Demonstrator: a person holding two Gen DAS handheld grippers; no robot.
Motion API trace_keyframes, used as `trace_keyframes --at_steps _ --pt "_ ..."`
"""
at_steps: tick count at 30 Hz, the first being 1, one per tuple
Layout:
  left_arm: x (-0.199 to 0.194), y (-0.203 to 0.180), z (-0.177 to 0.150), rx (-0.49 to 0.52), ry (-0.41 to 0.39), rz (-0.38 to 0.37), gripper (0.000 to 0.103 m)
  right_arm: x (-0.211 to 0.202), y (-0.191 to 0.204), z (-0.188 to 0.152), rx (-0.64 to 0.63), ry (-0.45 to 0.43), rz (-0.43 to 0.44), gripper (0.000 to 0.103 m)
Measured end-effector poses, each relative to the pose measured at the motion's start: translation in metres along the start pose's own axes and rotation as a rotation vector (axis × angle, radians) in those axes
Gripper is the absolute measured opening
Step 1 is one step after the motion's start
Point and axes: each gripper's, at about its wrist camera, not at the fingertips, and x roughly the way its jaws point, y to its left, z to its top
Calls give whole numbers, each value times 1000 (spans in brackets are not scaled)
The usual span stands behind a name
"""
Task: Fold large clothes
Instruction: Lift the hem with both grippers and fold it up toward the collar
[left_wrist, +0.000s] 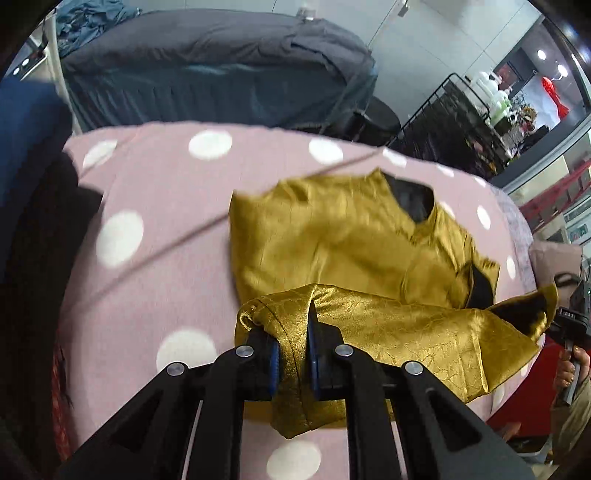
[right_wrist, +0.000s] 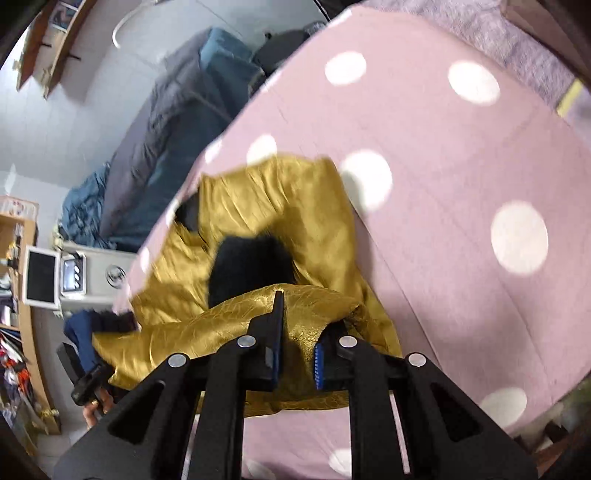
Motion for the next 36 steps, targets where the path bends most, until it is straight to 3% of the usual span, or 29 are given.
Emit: trace_keyframes --at_steps 5,10,18,23,26,27,28,29,31,33,34,35,36 --pt "17 -29 44 31 -19 50 11 8 21 35 -3 -31 -12 13" --pt "35 -31 73 -4 -13 60 11 25 27 61 33 -30 -11 13" --pt "81 2 90 -209 79 13 15 95 23 94 98 39 -99 13" --pt "89 38 80 -382 117 -101 17 129 11 98 137 84 -128 13" --pt "81 64 75 -538 124 -216 35 141 7 98 139 107 -147 13" --pt "72 71 74 -574 90 -232 54 142 6 99 139 113 -152 13" --pt "57 76 74 -587 37 -202 74 143 6 99 147 118 -153 13" --pt "46 79 75 -586 0 -171 81 144 4 98 164 121 -140 15" --pt "23 81 76 -563 -55 -143 87 138 2 98 199 118 -111 21" --pt "11 72 76 -517 -46 -123 87 127 -2 98 254 91 -41 37" --pt "6 62 74 -471 -40 -96 87 121 -4 97 281 68 -8 52" --pt "1 51 71 -425 -37 -76 87 111 -4 96 300 34 4 63" --pt "-3 35 67 -358 -33 -49 88 101 -2 94 306 -3 -10 68"
